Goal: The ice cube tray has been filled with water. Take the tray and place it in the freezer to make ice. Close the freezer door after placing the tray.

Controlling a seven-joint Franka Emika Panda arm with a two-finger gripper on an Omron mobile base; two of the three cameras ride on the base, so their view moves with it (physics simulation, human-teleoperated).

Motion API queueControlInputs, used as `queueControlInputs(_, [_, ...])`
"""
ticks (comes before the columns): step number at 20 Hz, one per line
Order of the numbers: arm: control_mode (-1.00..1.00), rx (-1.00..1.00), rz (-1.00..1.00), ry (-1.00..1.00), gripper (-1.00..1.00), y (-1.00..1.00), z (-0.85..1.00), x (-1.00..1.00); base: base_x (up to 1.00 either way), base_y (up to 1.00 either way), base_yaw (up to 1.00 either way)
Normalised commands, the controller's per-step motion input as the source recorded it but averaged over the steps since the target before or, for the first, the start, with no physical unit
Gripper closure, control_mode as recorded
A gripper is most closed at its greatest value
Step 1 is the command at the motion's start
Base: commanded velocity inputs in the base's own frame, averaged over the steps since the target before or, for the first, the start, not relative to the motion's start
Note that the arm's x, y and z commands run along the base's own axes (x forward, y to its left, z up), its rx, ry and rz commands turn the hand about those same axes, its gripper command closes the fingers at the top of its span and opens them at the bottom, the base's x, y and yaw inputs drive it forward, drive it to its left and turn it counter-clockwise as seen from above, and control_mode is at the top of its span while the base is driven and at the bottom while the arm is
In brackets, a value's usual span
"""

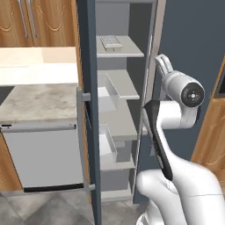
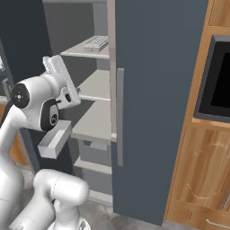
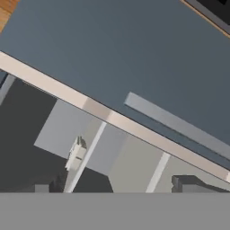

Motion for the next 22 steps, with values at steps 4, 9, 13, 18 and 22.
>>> queueControlInputs(4, [1.0,0.0,0.0,0.0,-1.0,0.0,0.0,0.0,-0.66,0.16,0.0])
queueControlInputs(9, [1.0,0.0,0.0,0.0,-1.0,0.0,0.0,0.0,-0.46,0.34,0.0])
queueControlInputs(13, [1.0,0.0,0.0,0.0,-1.0,0.0,0.0,0.0,-0.21,0.37,-0.01])
queueControlInputs(18, [1.0,0.0,0.0,0.0,-1.0,0.0,0.0,0.0,-0.04,0.44,-0.05])
queueControlInputs(22, [1.0,0.0,0.0,0.0,-1.0,0.0,0.0,0.0,0.0,0.32,-0.1])
